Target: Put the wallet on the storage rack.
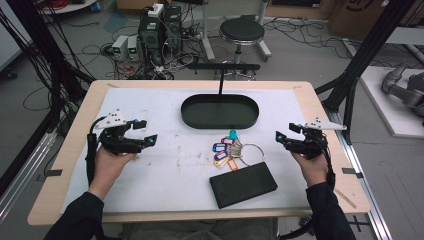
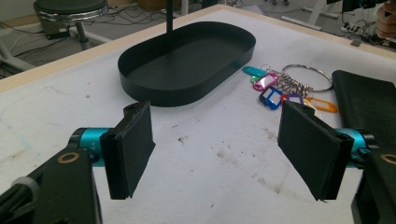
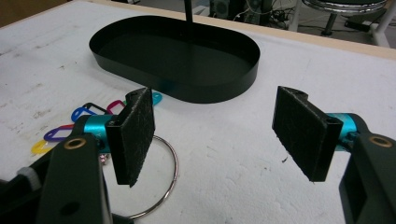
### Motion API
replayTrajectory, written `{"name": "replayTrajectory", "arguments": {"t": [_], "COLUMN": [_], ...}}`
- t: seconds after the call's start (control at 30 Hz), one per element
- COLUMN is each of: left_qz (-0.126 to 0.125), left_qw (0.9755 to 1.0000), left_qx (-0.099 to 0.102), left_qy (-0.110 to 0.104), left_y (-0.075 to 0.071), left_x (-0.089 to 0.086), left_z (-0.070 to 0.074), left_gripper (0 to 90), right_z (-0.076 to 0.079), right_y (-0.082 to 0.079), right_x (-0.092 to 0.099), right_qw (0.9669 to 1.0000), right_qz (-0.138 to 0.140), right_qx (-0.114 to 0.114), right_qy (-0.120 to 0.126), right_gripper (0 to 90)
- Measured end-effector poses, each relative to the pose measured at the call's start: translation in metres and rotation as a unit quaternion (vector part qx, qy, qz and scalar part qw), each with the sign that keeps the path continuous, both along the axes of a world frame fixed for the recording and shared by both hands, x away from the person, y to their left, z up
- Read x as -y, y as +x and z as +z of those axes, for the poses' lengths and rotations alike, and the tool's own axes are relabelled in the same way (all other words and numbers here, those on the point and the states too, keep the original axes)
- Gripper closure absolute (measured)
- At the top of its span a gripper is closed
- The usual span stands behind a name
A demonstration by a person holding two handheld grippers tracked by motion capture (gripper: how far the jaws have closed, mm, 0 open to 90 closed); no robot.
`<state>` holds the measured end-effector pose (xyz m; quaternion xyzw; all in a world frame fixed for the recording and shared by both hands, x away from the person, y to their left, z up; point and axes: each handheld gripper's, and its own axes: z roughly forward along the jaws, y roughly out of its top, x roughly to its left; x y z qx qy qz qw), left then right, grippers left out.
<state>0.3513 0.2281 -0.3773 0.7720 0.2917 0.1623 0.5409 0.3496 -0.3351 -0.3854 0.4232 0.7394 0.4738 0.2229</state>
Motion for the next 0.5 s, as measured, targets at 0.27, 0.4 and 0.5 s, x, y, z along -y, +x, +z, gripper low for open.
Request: {"name": "replayTrajectory", "arguments": {"t": [0.27, 0.4, 0.5], "left_qz": [-0.006, -0.009, -0.014], "left_qw": [1.0000, 0.9999, 0.9998], "left_qx": [0.000, 0.001, -0.001], "left_qy": [-0.003, -0.006, -0.012], "left_y": [0.004, 0.006, 0.007], "left_x": [0.009, 0.015, 0.018], "left_z": [0.002, 0.004, 0.003], "left_gripper": [26.7, 26.7, 26.7], "right_z": [-0.002, -0.004, -0.005], "right_y": [0.000, -0.001, -0.003], "right_x": [0.008, 0.014, 0.018], "right_qw": [0.9999, 0.9998, 0.9998], "right_qz": [-0.011, -0.017, -0.017], "right_qx": [0.001, -0.003, -0.002], "right_qy": [0.002, 0.008, 0.010], "right_gripper": [30.3, 33.3, 34.1]}}
